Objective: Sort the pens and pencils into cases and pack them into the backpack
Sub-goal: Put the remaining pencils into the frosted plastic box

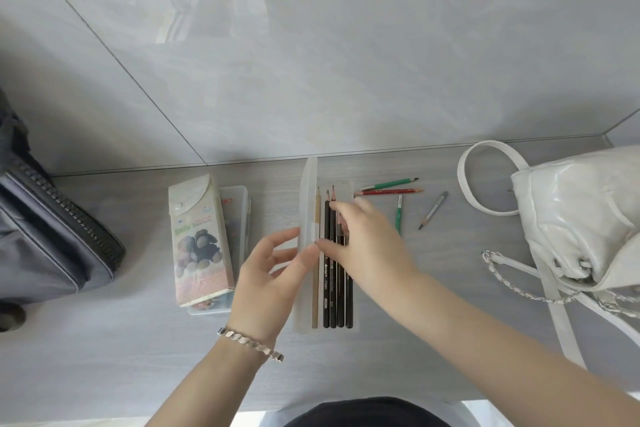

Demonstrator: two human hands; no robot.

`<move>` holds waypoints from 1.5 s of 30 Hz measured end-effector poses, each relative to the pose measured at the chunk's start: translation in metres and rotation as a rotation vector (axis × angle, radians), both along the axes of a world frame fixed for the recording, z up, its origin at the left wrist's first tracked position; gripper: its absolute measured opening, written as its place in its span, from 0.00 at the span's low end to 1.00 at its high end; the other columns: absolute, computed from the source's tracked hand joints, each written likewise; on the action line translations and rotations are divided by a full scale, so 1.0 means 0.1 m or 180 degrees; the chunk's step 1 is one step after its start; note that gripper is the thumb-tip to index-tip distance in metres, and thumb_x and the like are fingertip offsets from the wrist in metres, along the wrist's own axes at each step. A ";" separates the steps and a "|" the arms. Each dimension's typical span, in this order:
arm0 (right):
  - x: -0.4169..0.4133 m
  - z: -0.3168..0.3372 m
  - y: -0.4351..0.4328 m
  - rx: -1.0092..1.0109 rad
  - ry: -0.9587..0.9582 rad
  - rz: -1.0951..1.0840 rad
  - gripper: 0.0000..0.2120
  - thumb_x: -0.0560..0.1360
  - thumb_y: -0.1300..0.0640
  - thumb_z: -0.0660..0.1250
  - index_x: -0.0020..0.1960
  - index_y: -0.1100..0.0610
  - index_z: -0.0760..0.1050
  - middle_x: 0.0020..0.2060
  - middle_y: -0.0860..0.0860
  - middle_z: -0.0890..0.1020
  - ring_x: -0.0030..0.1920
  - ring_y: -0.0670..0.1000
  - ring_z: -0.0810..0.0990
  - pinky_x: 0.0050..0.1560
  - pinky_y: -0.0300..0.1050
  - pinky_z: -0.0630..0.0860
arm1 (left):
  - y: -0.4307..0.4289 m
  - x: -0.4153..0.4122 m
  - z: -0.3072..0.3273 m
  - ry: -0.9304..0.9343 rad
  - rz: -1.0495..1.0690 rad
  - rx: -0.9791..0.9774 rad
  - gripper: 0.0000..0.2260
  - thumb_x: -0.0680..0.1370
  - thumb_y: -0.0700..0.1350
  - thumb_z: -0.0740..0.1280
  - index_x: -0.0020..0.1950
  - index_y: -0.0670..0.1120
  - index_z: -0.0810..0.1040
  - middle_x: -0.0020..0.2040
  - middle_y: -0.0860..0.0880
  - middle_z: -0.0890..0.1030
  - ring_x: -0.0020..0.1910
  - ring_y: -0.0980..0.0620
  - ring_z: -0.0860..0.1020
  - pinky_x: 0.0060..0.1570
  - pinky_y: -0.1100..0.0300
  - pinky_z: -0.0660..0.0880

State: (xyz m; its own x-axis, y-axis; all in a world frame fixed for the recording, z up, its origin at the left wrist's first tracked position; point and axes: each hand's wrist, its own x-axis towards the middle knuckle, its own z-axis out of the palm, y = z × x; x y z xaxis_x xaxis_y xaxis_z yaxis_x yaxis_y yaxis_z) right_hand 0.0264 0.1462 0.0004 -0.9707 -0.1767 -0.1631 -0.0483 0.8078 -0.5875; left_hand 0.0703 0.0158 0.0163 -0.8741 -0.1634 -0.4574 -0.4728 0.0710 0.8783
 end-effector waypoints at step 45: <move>-0.50 -0.97 1.11 0.1910 0.0545 0.2748 0.18 0.47 0.62 0.76 0.36 0.55 0.78 0.32 0.48 0.78 0.33 0.50 0.79 0.23 0.36 0.70 | 0.00 -0.06 -0.16 -0.0482 0.0623 0.0681 0.08 0.71 0.49 0.67 0.50 0.54 0.77 0.49 0.48 0.82 0.51 0.49 0.80 0.51 0.50 0.78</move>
State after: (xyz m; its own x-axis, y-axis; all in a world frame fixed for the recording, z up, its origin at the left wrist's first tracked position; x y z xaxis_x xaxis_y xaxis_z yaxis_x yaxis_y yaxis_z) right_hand -0.0233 0.2576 -0.0962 -0.5734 -0.7520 -0.3251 -0.7872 0.6156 -0.0356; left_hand 0.0648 0.0154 0.0005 -0.7551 -0.2078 -0.6218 -0.5856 -0.2128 0.7822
